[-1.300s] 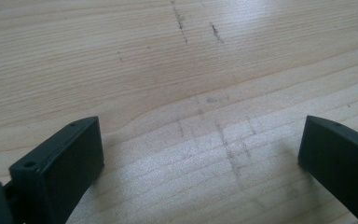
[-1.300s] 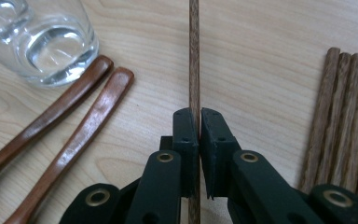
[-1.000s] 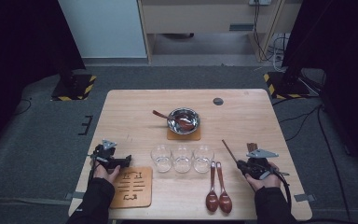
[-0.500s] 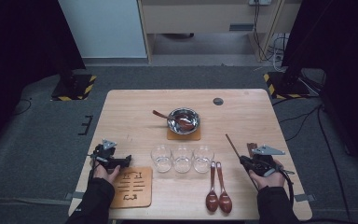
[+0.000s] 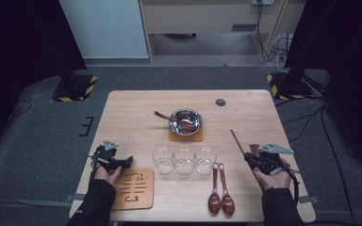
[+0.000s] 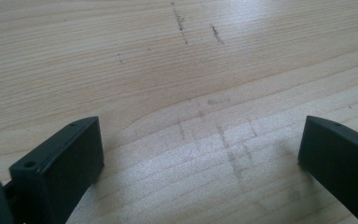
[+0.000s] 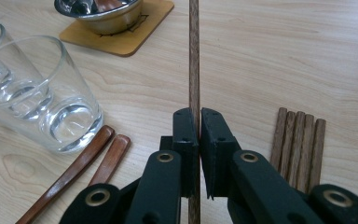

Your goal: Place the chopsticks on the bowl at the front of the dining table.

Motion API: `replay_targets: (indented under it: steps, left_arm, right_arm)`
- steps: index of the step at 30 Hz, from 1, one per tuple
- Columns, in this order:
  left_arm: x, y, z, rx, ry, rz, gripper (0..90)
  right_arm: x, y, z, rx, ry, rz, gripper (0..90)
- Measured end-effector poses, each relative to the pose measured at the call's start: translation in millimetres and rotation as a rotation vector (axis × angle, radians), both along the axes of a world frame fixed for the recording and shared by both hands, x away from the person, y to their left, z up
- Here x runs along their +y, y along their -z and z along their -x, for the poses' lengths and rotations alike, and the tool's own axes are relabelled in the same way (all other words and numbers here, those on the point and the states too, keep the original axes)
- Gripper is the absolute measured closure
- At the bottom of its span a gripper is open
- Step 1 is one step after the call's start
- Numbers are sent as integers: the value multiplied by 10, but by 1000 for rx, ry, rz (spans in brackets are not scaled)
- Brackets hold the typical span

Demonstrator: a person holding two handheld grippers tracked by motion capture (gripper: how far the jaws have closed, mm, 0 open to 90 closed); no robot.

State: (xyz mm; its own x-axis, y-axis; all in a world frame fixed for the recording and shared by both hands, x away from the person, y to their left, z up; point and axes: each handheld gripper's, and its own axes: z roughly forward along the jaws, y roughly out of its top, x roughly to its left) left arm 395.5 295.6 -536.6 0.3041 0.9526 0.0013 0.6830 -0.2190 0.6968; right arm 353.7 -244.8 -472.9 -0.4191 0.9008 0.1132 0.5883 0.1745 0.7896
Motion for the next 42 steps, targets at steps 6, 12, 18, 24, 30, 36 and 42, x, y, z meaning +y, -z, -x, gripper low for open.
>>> replay_targets:
  steps: [6,12,18,24,30,36,42]
  left_arm:
    - [0,0,0,0,0,0,0]
    - [0,0,0,0,0,0,0]
    - [0,0,0,0,0,0,0]
    - [0,0,0,0,0,0,0]
    - [0,0,0,0,0,0,0]
    - [0,0,0,0,0,0,0]
    - [0,0,0,0,0,0,0]
  right_arm:
    - [-9,-52,-2,-14,1,-10,850]
    - [-29,-102,-2,-26,5,-22,850]
    - [-33,-140,-3,-42,9,-24,850]
    - [-18,-178,-4,-54,14,-34,850]
    - [-36,-226,-7,-71,16,-39,850]
    - [-37,-296,-19,-86,19,-54,850]
    - [-14,-383,-44,-111,19,-70,849]
